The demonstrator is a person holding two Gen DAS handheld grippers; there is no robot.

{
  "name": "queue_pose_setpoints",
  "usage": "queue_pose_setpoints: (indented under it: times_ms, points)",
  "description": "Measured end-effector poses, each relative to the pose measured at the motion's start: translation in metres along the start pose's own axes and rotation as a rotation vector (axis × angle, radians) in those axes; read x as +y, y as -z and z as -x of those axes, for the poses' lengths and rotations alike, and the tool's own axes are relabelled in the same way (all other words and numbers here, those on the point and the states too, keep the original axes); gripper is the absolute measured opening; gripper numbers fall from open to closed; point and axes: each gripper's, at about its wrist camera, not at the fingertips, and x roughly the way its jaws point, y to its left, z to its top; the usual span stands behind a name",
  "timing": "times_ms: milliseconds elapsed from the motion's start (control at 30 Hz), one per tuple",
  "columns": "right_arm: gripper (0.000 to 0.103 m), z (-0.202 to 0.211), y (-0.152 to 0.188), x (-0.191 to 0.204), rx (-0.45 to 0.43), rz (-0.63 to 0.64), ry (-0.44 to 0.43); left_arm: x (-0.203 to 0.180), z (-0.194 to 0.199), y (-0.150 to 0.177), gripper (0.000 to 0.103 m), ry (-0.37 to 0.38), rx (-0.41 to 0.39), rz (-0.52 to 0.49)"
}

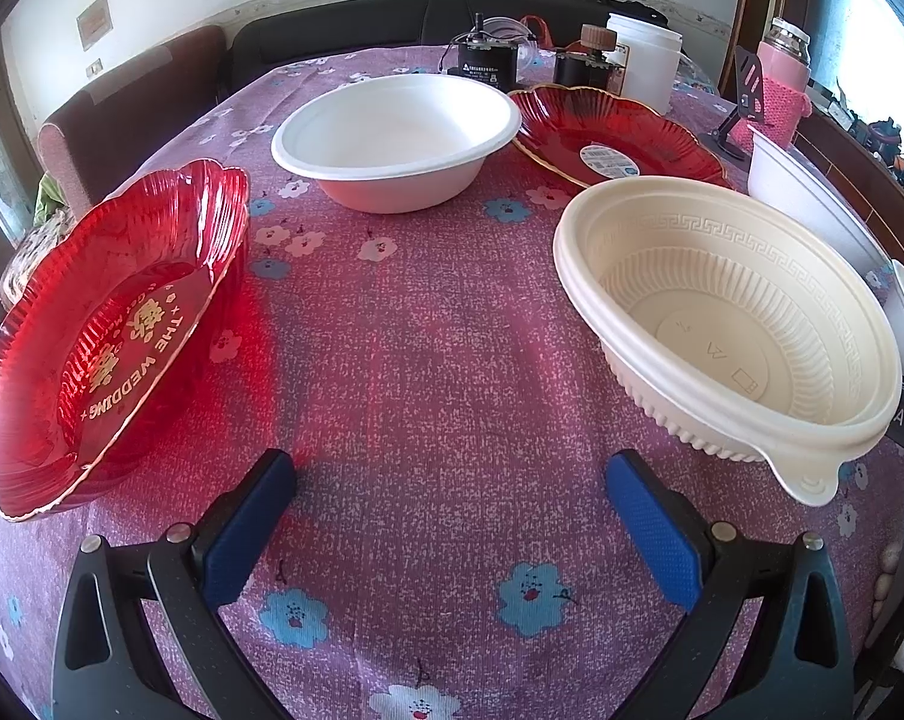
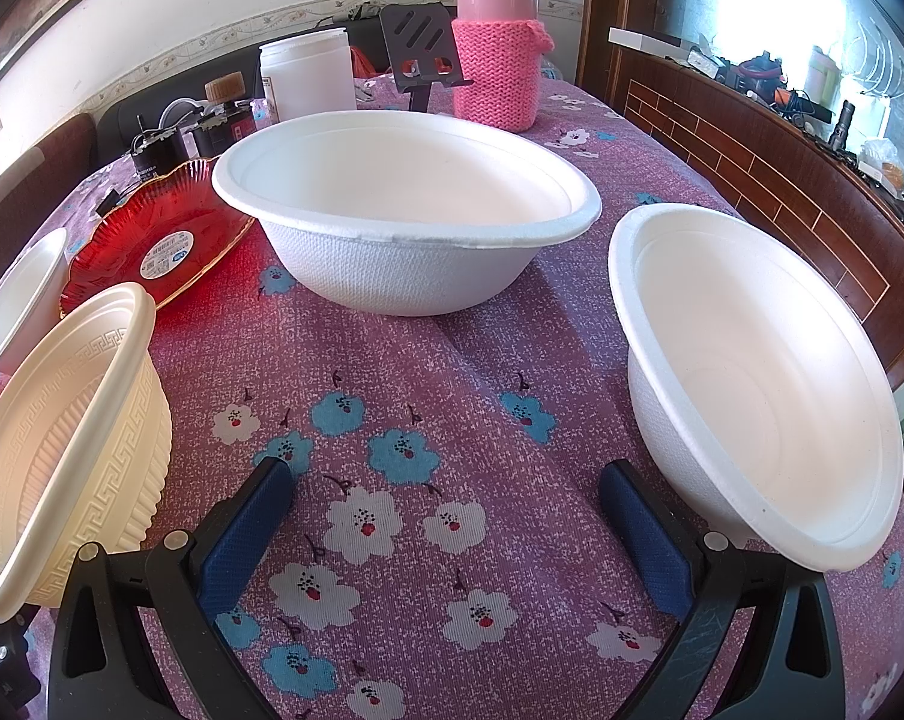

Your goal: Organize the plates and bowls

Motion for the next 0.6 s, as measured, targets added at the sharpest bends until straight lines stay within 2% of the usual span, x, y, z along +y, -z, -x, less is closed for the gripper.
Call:
queue_pose_setpoints:
  times_ms: [167,333,433,533,600]
  points:
    - [0.102,0.0,0.0,-0.001,-0.001,-0.002,-0.005,0.0,0.0,0.001,0.103,-0.003,-0.001,0.003]
    - [0.102,0.0,-0.004,-0.006,0.047,0.1,-0.11,0.001,0.0,0.001,0.103,-0.008,-0.002,0.009]
    - [0.102,0.01,0.008,-0.007,0.08,0.106,-0.088,-0.001,-0.001,0.0,0.103,-0.015,-0.002,0.014]
    - [0.102,0.018,0.019,-0.006,0.073,0.103,-0.08,0.002,0.002,0.001,0.103,0.02,0.02,0.001]
    - [0.102,0.022,0.025,-0.006,0.087,0.09,-0.079,0.007,0.014,0.005,0.09,0.097,0.035,0.021]
